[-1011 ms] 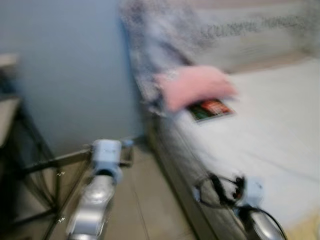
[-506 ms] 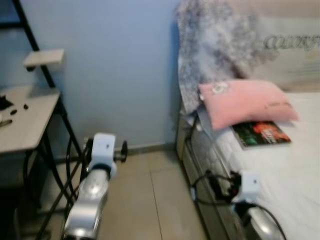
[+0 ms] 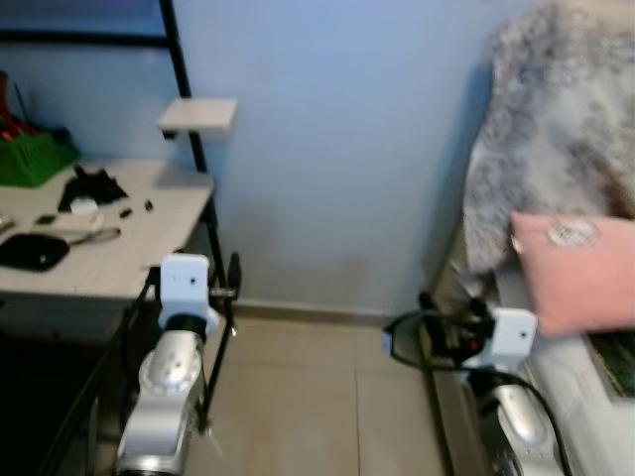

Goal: Clean up the room

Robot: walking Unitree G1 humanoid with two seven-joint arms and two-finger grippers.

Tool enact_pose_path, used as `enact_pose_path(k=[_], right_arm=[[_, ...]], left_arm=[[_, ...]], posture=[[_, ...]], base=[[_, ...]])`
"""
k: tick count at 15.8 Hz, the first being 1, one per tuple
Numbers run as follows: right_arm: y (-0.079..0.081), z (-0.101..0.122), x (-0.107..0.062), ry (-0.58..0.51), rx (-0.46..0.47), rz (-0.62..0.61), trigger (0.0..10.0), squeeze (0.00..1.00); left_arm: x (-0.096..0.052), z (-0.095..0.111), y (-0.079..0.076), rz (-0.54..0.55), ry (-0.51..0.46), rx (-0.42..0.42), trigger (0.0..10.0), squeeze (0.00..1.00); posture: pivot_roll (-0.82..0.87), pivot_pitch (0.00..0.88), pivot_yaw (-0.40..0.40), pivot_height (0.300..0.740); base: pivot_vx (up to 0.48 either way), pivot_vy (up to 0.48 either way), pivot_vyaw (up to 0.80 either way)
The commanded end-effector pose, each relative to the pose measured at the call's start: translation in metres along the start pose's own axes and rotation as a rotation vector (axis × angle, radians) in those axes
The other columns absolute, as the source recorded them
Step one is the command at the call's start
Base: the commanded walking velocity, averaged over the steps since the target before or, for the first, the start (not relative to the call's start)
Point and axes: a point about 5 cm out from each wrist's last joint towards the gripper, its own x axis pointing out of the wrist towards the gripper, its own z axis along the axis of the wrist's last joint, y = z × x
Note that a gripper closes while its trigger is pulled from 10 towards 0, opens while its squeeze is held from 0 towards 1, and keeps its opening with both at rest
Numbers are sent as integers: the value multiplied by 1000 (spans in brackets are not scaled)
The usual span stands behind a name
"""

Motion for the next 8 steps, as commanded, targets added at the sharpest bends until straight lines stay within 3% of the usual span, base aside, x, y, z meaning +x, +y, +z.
enact_pose_path(k=[1, 2, 7, 8], right_arm=[[-3, -7, -3, 19, -19, -26, 10000, 0], [-4, -10, -4, 30, -34, -34, 10000, 0], [-4, -11, -5, 33, -55, -33, 10000, 0], [-5, -14, -6, 51, -47, -49, 10000, 0]], left_arm=[[2, 0, -8, -33, -13, -11, 10000, 0], [6, 1, -10, -75, -22, -15, 10000, 0], [10, 2, -9, -91, -38, -2, 10000, 0], [10, 0, -11, -101, -22, -1, 10000, 0]], posture=[[184, 0, 13, 740], [184, 0, 12, 740], [178, 0, 14, 740], [182, 0, 10, 740]], base=[[480, 0, 544], [480, 0, 556], [480, 0, 556], [480, 0, 0]])
